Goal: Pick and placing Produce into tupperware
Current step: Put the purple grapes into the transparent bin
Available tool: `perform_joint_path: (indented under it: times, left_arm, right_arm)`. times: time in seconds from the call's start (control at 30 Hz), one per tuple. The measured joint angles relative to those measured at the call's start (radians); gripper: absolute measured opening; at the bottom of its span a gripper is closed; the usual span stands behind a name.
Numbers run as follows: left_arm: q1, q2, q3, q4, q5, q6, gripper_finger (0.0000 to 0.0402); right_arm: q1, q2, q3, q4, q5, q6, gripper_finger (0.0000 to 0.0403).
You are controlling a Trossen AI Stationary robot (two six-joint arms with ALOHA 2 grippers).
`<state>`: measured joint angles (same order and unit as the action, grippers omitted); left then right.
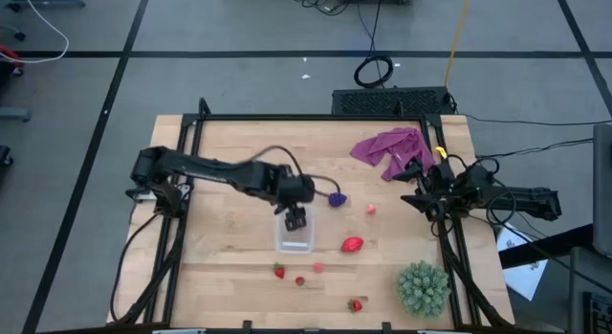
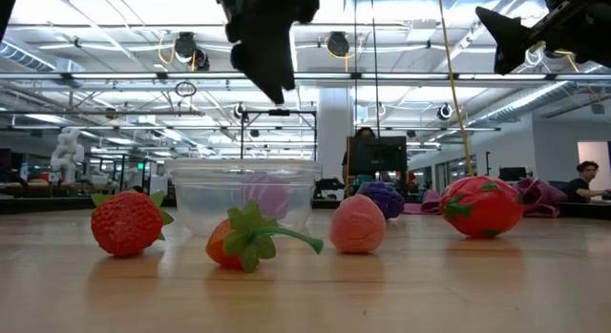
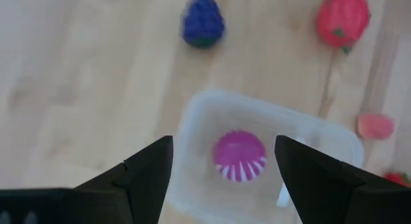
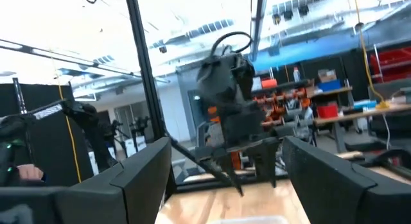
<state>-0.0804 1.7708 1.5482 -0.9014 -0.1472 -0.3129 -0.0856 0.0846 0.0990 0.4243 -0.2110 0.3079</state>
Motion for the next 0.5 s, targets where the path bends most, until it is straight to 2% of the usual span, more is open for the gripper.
perform_joint_path:
  times: [0.23,0.5]
  left_arm:
    - [0.065,-0.160,0.000,-0.135,-0.025,-0.038,0.0262]
    - [0.008,-0.307,0.000,-0.311,-0.073,-0.169,0.0242]
  right_arm:
    - [0.000,0.041,0.018,0.023,0.004,-0.030,0.0290]
    - [0.000,0.124,0.126,-0.006,0.056,-0.127,0.0290]
